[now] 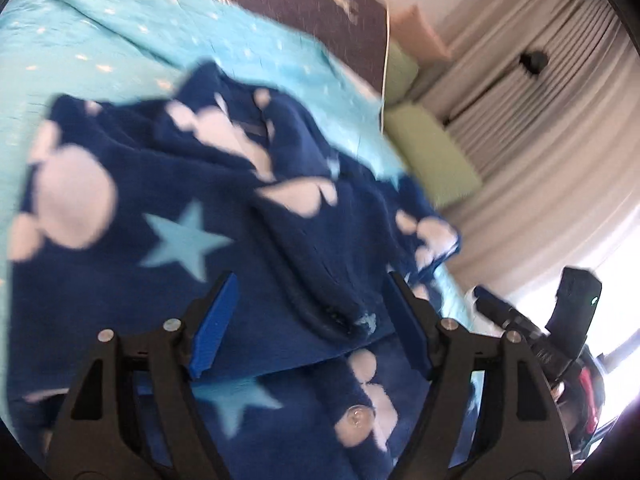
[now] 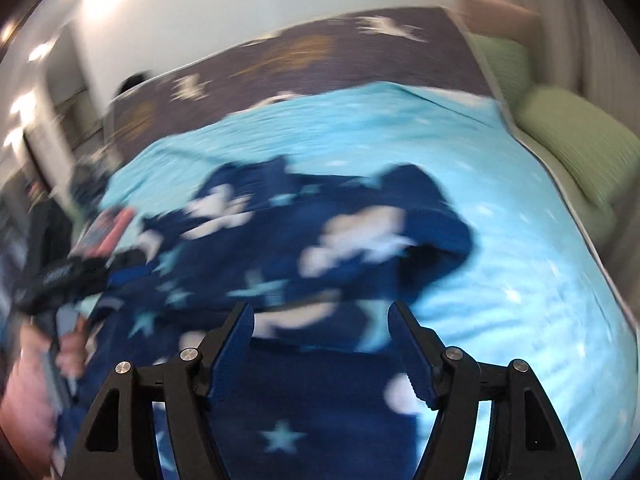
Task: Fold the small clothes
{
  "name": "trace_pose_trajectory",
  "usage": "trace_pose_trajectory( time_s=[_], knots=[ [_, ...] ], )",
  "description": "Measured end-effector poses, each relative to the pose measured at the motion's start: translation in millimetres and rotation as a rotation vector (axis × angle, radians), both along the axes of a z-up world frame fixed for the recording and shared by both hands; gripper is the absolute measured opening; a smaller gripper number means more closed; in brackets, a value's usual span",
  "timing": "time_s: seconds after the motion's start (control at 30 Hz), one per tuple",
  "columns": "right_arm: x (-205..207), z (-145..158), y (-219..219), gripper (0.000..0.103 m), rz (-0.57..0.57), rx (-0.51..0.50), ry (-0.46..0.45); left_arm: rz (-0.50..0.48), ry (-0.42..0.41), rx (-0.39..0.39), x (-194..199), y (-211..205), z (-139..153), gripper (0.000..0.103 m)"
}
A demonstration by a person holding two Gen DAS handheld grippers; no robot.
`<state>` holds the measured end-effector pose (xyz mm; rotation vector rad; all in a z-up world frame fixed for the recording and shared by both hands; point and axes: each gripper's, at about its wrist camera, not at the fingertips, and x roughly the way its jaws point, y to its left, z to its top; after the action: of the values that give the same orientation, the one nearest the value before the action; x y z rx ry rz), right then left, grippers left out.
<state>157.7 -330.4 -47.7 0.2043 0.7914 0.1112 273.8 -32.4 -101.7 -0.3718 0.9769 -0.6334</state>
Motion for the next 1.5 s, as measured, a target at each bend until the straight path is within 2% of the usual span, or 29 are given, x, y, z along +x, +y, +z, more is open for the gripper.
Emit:
trace_pose_trajectory(
  time_s=[0.07, 0.1, 0.13, 0.17, 0.2, 0.27, 0.37, 0.5, 0.53, 0.6, 0.63, 0.7, 0.83, 0.97, 1.07, 1.2, 1.27, 1.33, 1.4, 1.47, 1.5],
  knots=[
    [0, -5, -17, 0.071, -0.044, 0.058, 0.016, -0.018, 0.041, 0.038, 11, -21, -10, 0.073],
    [-1, -8, -23, 0.071, -0.057, 0.073, 0.022, -0.017, 0.046, 0.047, 14, -28, -13, 0.065],
    [-1, -9, -25, 0.072, -0.068, 0.074, 0.027, -0.012, 0.039, 0.065, 17, -33, -13, 0.032],
    [0, -12, -30, 0.072, -0.087, 0.067, 0.036, -0.016, 0.028, 0.077, 20, -37, -7, 0.012],
    [2, -13, -32, 0.072, -0.103, 0.056, 0.043, -0.025, 0.018, 0.045, 18, -36, -2, 0.012],
    [9, -19, -42, 0.072, -0.149, 0.025, 0.066, -0.025, -0.069, -0.01, 10, -28, 31, 0.012],
    [33, -31, -51, 0.072, -0.19, -0.012, 0.121, -0.002, -0.215, 0.007, -2, -15, 82, 0.012],
    [64, -42, -49, 0.072, -0.184, -0.021, 0.145, 0.023, -0.314, 0.057, -6, 5, 120, 0.012],
    [73, -44, -45, 0.071, -0.193, -0.05, 0.149, 0.034, -0.328, 0.076, -6, 10, 125, 0.012],
    [79, -46, -42, 0.058, -0.258, -0.153, 0.155, 0.066, -0.34, 0.094, -4, 26, 131, 0.012],
    [79, -45, -41, 0.055, -0.3, -0.217, 0.161, 0.071, -0.336, 0.097, -3, 37, 132, 0.012],
    [70, -43, -39, 0.055, -0.306, -0.226, 0.15, 0.085, -0.326, 0.12, 0, 53, 124, 0.012],
    [49, -39, -30, 0.056, -0.226, -0.264, 0.138, 0.099, -0.233, 0.183, 11, 65, 85, 0.012],
    [32, -26, -27, 0.057, -0.186, -0.29, 0.134, 0.13, -0.137, 0.135, 18, 84, 53, 0.012],
    [28, -3, -26, 0.058, -0.178, -0.26, 0.074, 0.128, -0.138, 0.116, 19, 89, 56, 0.012],
    [33, 26, -9, 0.058, -0.068, -0.146, -0.036, 0.096, -0.202, 0.115, 8, 82, 80, 0.012],
    [44, 30, 1, 0.057, -0.023, -0.102, -0.054, 0.09, -0.225, 0.144, 3, 80, 87, 0.013],
    [59, 21, 10, 0.056, 0.008, -0.082, -0.035, 0.093, -0.223, 0.169, 1, 85, 79, 0.016],
    [76, -4, 16, 0.051, 0.015, -0.103, 0.047, 0.113, -0.154, 0.234, 8, 93, 50, 0.021],
    [91, -39, 16, 0.039, -0.016, -0.157, 0.18, 0.155, -0.06, 0.322, 19, 104, 13, 0.022],
    [90, -48, 14, 0.039, -0.024, -0.163, 0.187, 0.195, -0.011, 0.369, 23, 112, -5, 0.022]
  ],
)
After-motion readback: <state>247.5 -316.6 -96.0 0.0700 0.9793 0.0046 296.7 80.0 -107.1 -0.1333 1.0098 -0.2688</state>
